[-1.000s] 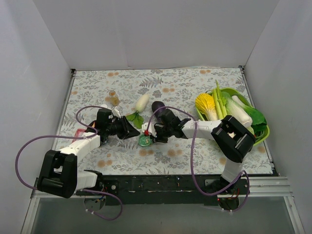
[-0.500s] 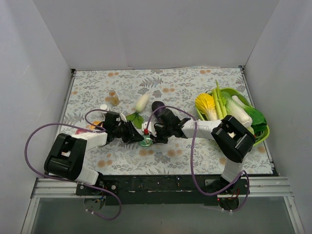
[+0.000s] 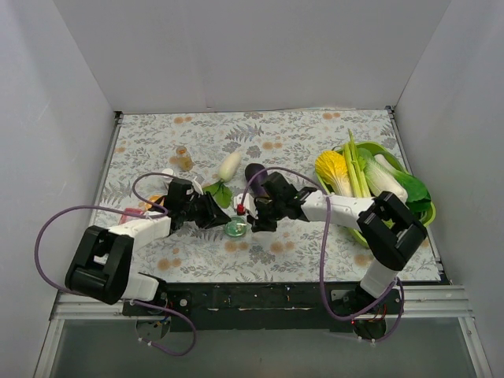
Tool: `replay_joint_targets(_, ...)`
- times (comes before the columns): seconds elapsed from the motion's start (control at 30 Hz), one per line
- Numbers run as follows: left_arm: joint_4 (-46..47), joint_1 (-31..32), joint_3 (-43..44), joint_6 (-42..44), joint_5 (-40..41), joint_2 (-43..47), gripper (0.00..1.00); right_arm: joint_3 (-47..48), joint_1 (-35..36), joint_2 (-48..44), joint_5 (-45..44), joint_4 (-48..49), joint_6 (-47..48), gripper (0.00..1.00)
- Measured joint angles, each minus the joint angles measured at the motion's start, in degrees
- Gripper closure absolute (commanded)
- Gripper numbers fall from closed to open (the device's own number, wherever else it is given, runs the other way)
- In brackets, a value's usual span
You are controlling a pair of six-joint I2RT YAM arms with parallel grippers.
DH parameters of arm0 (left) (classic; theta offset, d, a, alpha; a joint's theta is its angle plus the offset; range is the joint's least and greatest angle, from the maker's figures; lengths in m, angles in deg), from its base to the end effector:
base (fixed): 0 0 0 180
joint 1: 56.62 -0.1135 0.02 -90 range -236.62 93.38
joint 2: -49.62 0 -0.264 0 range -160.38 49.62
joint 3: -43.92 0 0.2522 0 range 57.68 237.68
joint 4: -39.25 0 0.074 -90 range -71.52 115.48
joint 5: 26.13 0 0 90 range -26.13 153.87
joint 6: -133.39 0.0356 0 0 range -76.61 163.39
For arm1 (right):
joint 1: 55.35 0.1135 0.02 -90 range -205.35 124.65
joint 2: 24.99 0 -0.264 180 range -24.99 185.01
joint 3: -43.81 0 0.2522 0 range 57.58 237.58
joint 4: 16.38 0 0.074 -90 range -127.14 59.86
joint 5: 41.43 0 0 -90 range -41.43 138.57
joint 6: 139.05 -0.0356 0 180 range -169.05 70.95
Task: Sort the pills into containers
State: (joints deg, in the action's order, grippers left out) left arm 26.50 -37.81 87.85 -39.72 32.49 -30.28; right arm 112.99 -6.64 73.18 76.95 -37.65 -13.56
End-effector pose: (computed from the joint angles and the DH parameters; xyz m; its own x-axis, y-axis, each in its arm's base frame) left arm 0.2275 -0.0971 0.1468 -0.6815 -0.6633 0.3093 -0.6342 0.3242 -0.7019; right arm 0.2152 0.2707 0.1716 0.0871 -0.6749 -0.7327 -0.9961 -0.0486 -0.0736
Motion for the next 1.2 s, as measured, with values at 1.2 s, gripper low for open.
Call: replay_joint_targets(1.2, 11.98, 0.98, -0.63, 0.15, -3.72, -7.43, 0.83, 14.45, -0.68, 11.69, 6.32, -3.28, -11.82, 0.96)
